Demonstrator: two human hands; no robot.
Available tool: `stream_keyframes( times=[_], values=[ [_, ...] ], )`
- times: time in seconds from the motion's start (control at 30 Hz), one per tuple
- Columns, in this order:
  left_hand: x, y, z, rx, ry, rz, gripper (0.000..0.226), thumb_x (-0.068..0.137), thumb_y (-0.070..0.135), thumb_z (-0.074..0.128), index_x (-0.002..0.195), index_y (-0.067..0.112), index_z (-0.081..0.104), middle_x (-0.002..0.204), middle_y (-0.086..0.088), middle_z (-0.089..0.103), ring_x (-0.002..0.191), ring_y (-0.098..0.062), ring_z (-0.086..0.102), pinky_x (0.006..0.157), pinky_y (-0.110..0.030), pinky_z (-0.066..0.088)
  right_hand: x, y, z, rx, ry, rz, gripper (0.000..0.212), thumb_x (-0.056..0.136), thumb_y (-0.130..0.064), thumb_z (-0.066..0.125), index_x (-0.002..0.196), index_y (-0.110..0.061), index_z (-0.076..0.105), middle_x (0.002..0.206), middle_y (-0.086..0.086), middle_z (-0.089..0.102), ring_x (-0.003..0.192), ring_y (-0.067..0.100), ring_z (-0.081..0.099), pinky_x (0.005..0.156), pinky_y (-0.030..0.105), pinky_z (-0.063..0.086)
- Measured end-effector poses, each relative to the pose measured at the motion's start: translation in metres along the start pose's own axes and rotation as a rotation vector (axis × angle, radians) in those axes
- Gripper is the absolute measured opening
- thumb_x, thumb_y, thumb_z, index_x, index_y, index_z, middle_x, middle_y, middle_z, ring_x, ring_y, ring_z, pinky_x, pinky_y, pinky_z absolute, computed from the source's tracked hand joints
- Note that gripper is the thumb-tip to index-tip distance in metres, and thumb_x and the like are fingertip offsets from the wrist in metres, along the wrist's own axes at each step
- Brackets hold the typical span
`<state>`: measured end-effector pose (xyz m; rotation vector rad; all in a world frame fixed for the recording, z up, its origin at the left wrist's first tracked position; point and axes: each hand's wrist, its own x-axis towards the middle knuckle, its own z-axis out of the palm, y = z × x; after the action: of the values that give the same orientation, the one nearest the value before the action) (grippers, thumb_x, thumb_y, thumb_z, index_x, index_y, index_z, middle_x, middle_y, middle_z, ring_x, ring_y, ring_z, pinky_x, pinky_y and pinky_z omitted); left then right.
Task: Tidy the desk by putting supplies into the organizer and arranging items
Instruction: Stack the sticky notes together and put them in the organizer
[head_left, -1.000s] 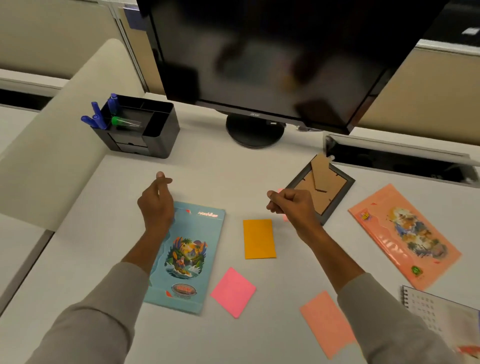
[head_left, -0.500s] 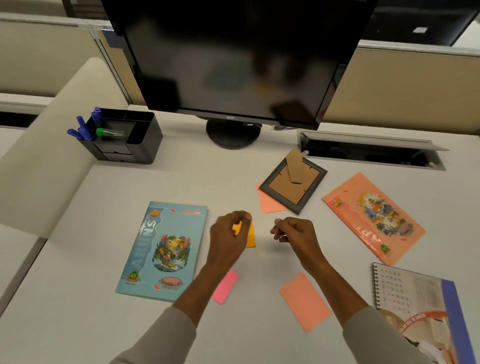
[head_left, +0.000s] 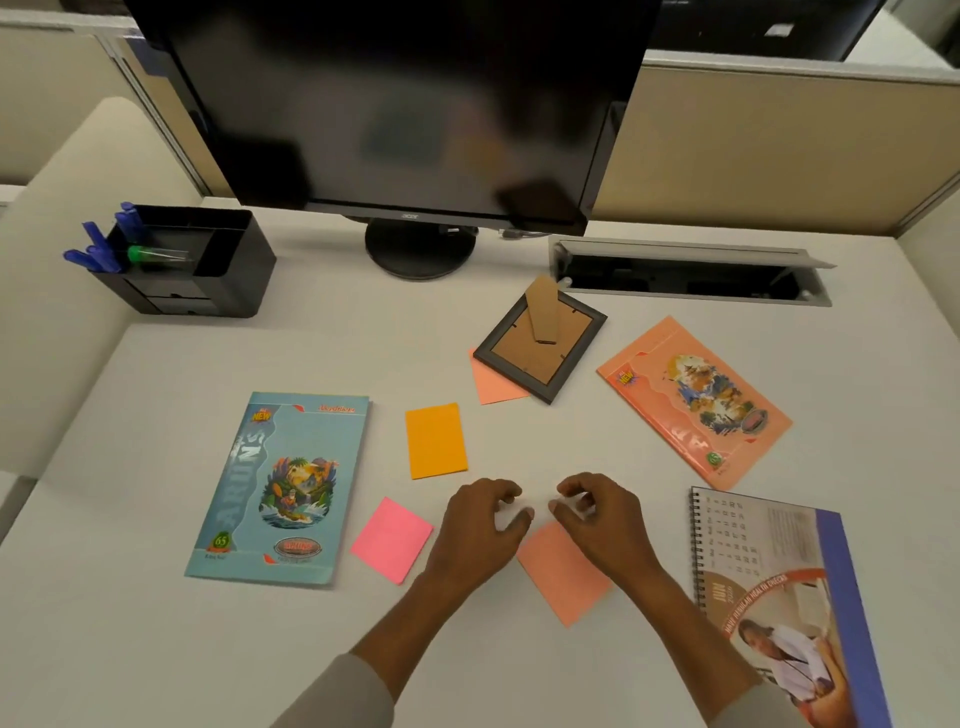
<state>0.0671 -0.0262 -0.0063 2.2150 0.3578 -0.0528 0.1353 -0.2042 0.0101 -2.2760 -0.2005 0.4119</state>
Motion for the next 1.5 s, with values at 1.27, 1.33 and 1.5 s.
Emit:
stream_keyframes(
  times=[1.27, 1.33, 1.5],
  values=[
    [-0.024, 0.017, 0.003, -0.593, 0.073, -0.427, 0.045, 0.086, 0.034, 0.077, 0.127, 0.028, 0.058, 0.108, 0.004, 0.073, 0.095, -0.014, 0.072, 0.083, -0.037, 0.062, -0.021, -0.019, 0.009, 0.335, -0.058, 0.081, 0.019, 0.089, -0.023, 0.072, 0.102, -0.030, 0.060, 0.101, -0.013, 0.068, 0.091, 0.006, 0.066, 0.077, 0.024, 0.055],
    [-0.019, 0.020, -0.008, -0.666, 0.125, -0.413, 0.033, 0.089, 0.024, 0.075, 0.121, 0.019, 0.066, 0.106, -0.001, 0.075, 0.095, -0.019, 0.073, 0.081, -0.038, 0.063, -0.013, -0.029, 0.015, 0.386, -0.048, 0.084, 0.019, 0.090, -0.022, 0.071, 0.103, -0.029, 0.061, 0.104, -0.012, 0.069, 0.094, 0.008, 0.067, 0.080, 0.028, 0.057],
    [-0.004, 0.016, -0.038, -0.702, 0.247, -0.374, 0.021, 0.090, 0.018, 0.074, 0.111, 0.019, 0.072, 0.103, 0.002, 0.077, 0.091, -0.014, 0.074, 0.079, -0.032, 0.062, 0.005, -0.048, 0.028, 0.469, -0.062, 0.093, 0.020, 0.091, -0.018, 0.068, 0.110, -0.024, 0.064, 0.110, -0.002, 0.070, 0.100, 0.017, 0.068, 0.078, 0.039, 0.062]
  ],
)
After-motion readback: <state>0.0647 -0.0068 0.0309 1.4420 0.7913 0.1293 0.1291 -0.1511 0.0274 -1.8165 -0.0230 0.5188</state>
